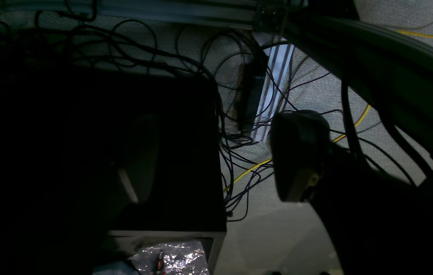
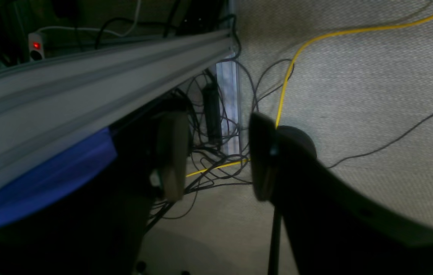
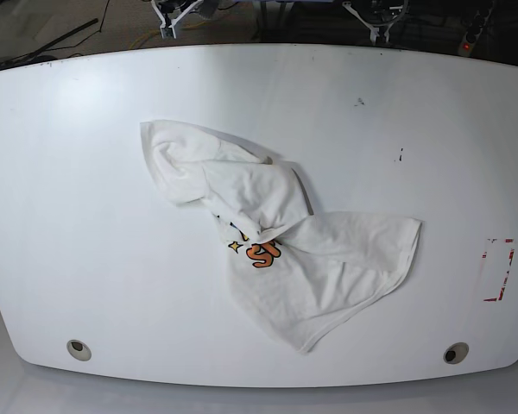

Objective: Fold the T-shirt properly

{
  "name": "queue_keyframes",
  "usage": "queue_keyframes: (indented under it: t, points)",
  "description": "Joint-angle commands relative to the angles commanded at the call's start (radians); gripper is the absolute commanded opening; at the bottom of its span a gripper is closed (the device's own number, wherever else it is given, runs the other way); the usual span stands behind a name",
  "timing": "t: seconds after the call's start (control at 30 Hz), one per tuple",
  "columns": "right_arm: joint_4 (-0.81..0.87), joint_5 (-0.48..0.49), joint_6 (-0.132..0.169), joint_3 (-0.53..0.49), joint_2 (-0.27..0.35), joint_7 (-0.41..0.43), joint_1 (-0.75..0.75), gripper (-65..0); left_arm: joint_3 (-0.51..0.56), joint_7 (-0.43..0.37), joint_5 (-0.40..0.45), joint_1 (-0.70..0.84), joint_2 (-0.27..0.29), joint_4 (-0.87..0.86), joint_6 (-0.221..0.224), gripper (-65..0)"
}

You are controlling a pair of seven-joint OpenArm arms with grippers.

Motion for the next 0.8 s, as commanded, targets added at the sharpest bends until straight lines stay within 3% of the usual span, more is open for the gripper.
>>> queue_keyframes:
  t: [0.03,0.6,0.8]
  points:
    - [-0.064,-0.001,0.005,-0.002,-0.047,-0.001,0.07,-39.6,-0.001,0.038,-0.001,-0.027,0.002,-0.003,-0.01,-22.5]
    - [-0.057,-0.001,0.005,-0.001,-0.059,-0.001,0.065,-40.3,-0.001,0.038,-0.004,0.001,-0.002,0.029,-0.01,-22.8]
    - [0.117,0.005,0.005,-0.001,-0.061,0.006,-0.039,-40.3,-0.001,0.041,-0.004,0.092,-0.002,0.21,-0.01,-22.9]
